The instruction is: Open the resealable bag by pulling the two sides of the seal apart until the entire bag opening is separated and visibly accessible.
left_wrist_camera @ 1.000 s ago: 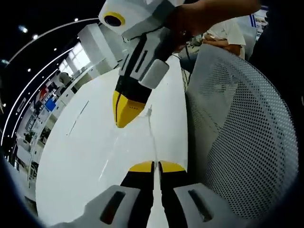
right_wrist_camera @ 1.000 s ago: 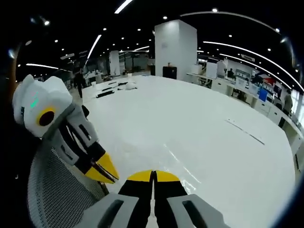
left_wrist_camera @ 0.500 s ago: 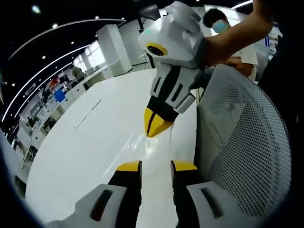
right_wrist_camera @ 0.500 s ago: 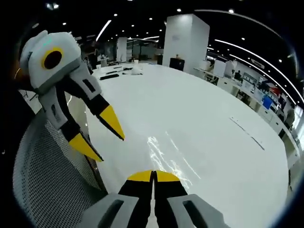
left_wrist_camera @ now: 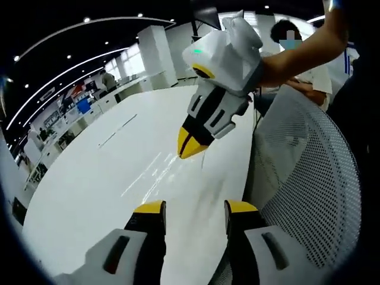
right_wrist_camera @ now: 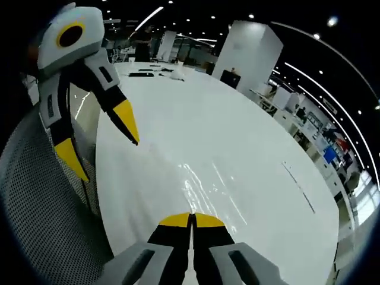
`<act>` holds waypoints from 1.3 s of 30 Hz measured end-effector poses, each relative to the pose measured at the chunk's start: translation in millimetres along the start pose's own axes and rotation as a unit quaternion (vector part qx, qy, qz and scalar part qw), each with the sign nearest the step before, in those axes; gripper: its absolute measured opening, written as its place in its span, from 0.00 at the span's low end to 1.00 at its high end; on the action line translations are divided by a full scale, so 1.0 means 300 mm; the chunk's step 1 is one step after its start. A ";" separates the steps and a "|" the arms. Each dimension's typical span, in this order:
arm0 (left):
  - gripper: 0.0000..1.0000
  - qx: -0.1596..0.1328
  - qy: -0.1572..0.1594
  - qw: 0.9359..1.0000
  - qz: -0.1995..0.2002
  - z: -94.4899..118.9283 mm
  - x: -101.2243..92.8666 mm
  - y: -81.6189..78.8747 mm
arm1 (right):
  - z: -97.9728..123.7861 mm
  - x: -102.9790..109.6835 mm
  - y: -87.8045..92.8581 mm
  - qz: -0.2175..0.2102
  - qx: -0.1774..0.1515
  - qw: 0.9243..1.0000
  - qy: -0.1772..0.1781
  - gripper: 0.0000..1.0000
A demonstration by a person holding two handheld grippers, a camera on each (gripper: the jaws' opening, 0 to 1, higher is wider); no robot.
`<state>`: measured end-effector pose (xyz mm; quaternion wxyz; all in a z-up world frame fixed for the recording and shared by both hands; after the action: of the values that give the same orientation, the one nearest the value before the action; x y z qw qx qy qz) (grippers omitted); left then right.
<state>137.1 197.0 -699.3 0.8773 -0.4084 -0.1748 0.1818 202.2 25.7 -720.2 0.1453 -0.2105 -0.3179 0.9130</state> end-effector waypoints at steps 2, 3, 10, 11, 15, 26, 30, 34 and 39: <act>0.43 0.005 -0.003 1.000 -0.004 -0.003 0.001 0.002 | -0.013 -0.015 -0.001 0.013 0.006 1.000 0.002 0.00; 0.44 0.010 -0.007 1.000 -0.007 -0.003 0.004 0.003 | -0.015 -0.018 0.000 0.015 0.007 1.000 0.003 0.00; 0.46 0.002 -0.023 1.000 0.010 0.016 0.033 0.010 | -0.053 -0.056 0.012 0.022 0.020 1.000 0.006 0.00; 0.46 0.002 -0.026 1.000 0.014 0.019 0.038 0.012 | -0.060 -0.063 0.013 0.025 0.023 0.999 0.006 0.00; 0.46 0.002 -0.030 0.999 0.028 0.025 0.049 0.022 | -0.083 -0.083 0.013 0.023 0.027 0.999 0.003 0.00; 0.46 0.007 -0.033 0.999 0.034 0.028 0.048 0.030 | -0.098 -0.065 0.026 -0.045 0.018 0.999 -0.018 0.04; 0.47 0.007 -0.032 0.999 0.036 0.028 0.049 0.030 | -0.085 -0.056 0.042 -0.059 0.017 0.998 -0.019 0.06; 0.47 0.005 -0.033 0.999 0.043 0.029 0.054 0.031 | -0.065 -0.046 0.057 -0.091 0.009 0.995 -0.028 0.10; 0.48 0.005 -0.035 0.998 0.049 0.030 0.058 0.037 | -0.023 -0.047 0.082 -0.126 -0.001 0.992 -0.031 0.21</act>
<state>146.2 217.5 -699.7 0.8628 -0.4055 -0.1837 0.2397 214.4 5.2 -736.7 0.2487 -0.1407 -0.3471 0.8933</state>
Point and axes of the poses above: the point that each gripper's makers call its tool centre point, and the gripper's own axes: z roughly backward along the fingers, x roughly to its left, y roughly out of its underside, the point moved 10 cm from there along z, roughly backward along the fingers
